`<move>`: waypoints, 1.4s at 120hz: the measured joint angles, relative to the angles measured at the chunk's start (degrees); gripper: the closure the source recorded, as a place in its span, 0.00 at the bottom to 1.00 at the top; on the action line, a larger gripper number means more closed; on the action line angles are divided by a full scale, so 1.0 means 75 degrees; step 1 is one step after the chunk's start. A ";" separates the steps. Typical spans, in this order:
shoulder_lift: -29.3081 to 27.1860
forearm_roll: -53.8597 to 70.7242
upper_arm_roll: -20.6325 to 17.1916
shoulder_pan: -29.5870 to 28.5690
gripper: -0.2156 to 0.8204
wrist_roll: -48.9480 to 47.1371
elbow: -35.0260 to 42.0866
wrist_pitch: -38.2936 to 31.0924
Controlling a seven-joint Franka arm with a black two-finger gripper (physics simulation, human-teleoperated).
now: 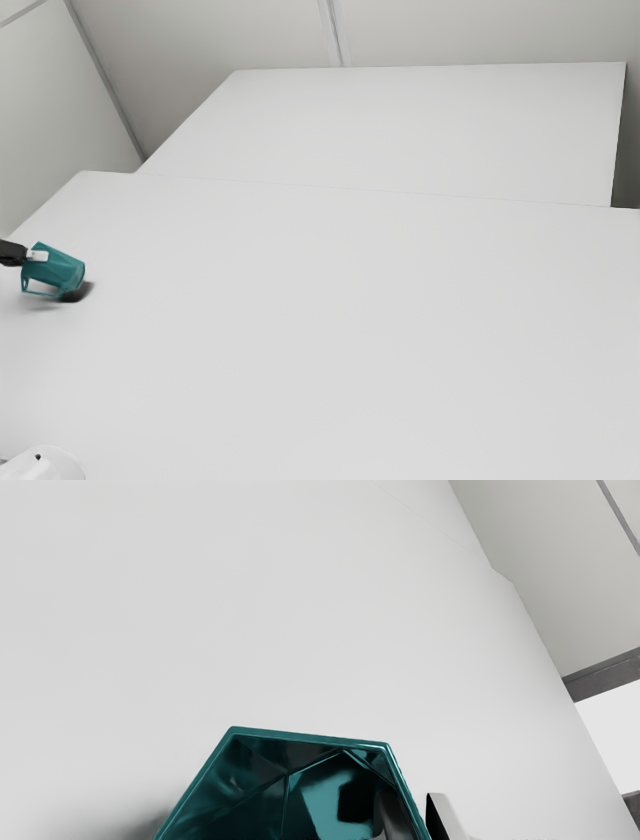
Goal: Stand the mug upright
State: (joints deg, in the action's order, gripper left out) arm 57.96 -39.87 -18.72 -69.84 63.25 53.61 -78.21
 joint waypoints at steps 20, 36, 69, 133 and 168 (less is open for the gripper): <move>-0.0764 0.0177 0.0027 0.0219 0.94 -0.0130 0.0361 0.0184; -0.1594 0.1041 0.0060 0.1045 0.95 -0.0376 0.0388 0.0239; -0.3358 0.2710 0.0810 0.3308 0.96 -0.1063 0.1465 -0.0421; -0.7038 0.3694 0.2549 0.7336 0.96 -0.2988 0.7070 -0.4657; -0.7766 0.3853 0.2557 0.8152 0.96 -0.4008 0.8891 -0.6668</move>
State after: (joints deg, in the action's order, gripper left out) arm -0.28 -10.98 0.46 -8.69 33.19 120.30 -128.22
